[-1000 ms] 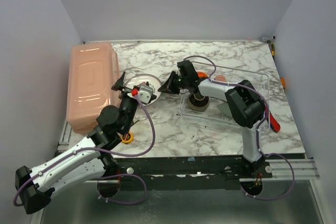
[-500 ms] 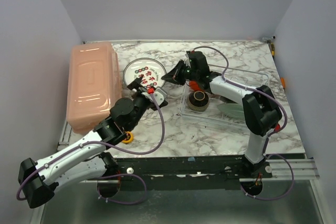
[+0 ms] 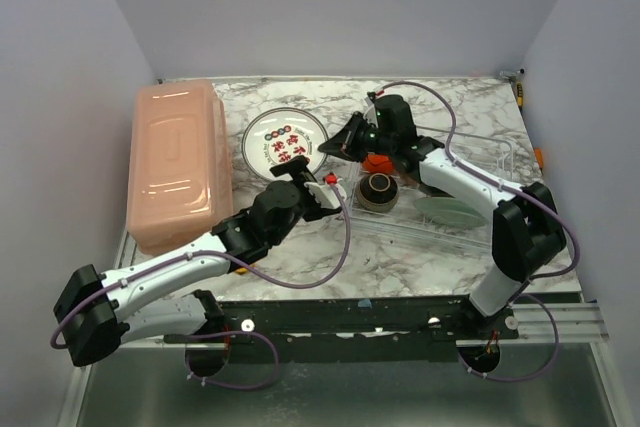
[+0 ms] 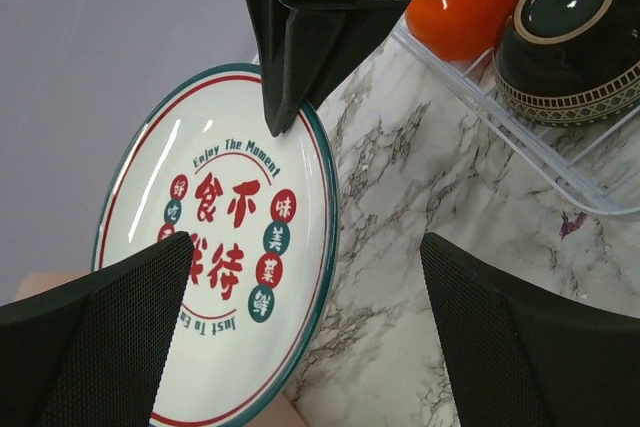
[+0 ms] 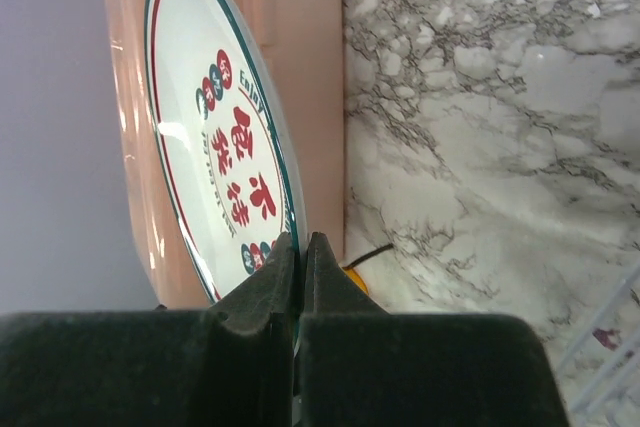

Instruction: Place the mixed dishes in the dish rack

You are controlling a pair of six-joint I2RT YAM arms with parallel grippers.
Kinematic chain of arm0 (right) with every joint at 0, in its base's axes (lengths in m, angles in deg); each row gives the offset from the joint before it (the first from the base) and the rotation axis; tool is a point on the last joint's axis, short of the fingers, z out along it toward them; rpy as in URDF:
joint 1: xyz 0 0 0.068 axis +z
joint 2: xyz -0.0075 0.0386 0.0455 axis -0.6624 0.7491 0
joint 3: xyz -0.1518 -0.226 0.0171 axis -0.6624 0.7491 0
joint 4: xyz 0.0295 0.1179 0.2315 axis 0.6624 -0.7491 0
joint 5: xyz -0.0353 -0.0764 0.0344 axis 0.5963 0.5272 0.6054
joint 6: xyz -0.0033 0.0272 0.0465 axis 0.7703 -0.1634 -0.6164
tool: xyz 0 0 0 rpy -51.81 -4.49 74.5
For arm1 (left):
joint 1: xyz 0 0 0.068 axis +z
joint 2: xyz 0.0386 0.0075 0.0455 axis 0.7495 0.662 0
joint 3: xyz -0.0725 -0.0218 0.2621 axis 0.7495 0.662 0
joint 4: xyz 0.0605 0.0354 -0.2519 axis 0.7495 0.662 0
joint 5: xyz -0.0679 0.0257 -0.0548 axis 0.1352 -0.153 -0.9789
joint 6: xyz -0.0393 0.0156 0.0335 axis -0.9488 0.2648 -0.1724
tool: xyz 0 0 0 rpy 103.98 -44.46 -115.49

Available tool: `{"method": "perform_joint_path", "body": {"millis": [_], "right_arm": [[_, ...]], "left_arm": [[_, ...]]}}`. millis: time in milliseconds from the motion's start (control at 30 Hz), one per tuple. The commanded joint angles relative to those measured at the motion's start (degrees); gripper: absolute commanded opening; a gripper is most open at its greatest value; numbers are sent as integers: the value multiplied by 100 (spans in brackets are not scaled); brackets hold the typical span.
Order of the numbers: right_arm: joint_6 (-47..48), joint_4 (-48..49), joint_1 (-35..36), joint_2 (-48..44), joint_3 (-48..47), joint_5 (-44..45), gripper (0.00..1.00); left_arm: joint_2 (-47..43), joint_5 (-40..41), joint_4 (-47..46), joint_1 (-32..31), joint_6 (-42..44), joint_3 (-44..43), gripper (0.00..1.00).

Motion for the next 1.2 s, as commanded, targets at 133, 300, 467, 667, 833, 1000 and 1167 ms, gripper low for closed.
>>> {"method": "perform_joint_path", "body": {"millis": [133,300,467,667,833,1000,1167], "right_arm": [[278,-500,-20,-670,216,69,0],[263,-634,-19,-1003,435,-26,0],[333,-800,-19,-1258,634,28,0],[359,-919,-20,-1431,748,-7,0],[449,-911,-23,-1531,783,-233,0],[824,-1207,-19,-1615,652,-377,1],[1389,-1610,-19,-1923,546,-411,12]], "left_arm": [[457,843,-165,-302,512,-192,95],[813,1302,-313,-347,807,-278,92],[907,1590,-414,-385,883,-346,85],[875,1732,-626,-468,1119,-259,57],[814,1771,-731,-604,1298,-188,32],[675,1686,-635,-778,1240,-177,12],[548,1572,-630,-920,1219,-126,0]]}}
